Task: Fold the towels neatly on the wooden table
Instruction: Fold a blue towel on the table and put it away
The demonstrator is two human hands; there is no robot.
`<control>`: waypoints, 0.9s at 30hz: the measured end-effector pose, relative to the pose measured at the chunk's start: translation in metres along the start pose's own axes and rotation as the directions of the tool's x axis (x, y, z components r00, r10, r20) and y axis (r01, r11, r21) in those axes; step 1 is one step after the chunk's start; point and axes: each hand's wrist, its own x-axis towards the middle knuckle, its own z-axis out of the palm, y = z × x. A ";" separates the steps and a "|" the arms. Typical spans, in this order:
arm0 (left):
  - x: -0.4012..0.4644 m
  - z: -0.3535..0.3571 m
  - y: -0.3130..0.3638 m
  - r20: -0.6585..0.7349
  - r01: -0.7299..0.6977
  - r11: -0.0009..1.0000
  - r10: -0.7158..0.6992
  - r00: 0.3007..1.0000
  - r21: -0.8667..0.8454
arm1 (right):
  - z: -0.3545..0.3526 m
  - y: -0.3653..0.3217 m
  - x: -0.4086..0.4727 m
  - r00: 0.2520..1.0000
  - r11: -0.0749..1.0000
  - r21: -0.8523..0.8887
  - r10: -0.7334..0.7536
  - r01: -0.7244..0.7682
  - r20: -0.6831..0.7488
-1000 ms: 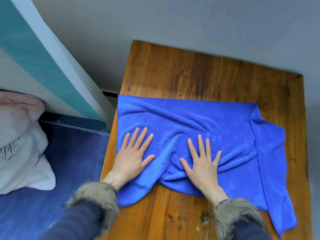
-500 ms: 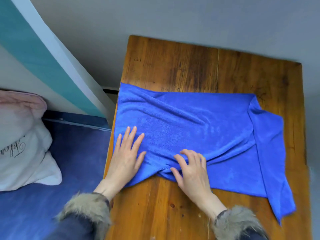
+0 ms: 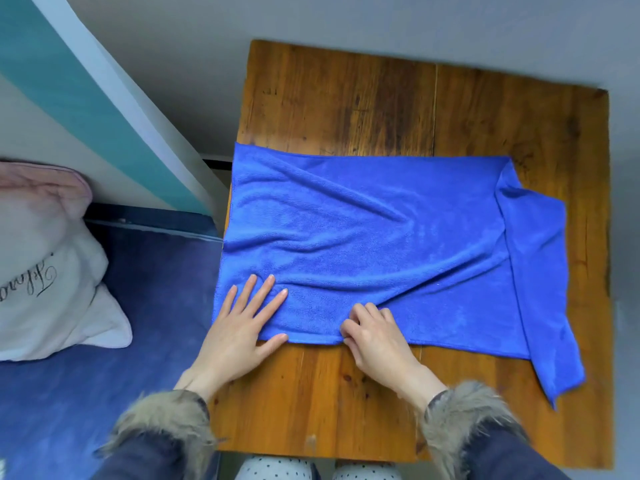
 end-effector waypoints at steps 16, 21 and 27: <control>0.040 0.004 0.083 0.052 0.122 0.992 -0.122 0.991 0.007 | -0.030 0.063 -0.037 0.799 0.802 0.065 0.577 -0.593 0.173; 0.034 0.000 0.094 0.121 0.200 0.977 -0.207 0.971 0.067 | -0.030 0.082 -0.069 0.779 0.808 0.018 0.561 -0.589 0.279; 0.047 -0.009 0.144 0.039 0.308 0.947 -0.306 0.951 -0.087 | -0.043 0.111 -0.082 0.860 0.835 0.221 0.509 -0.505 0.039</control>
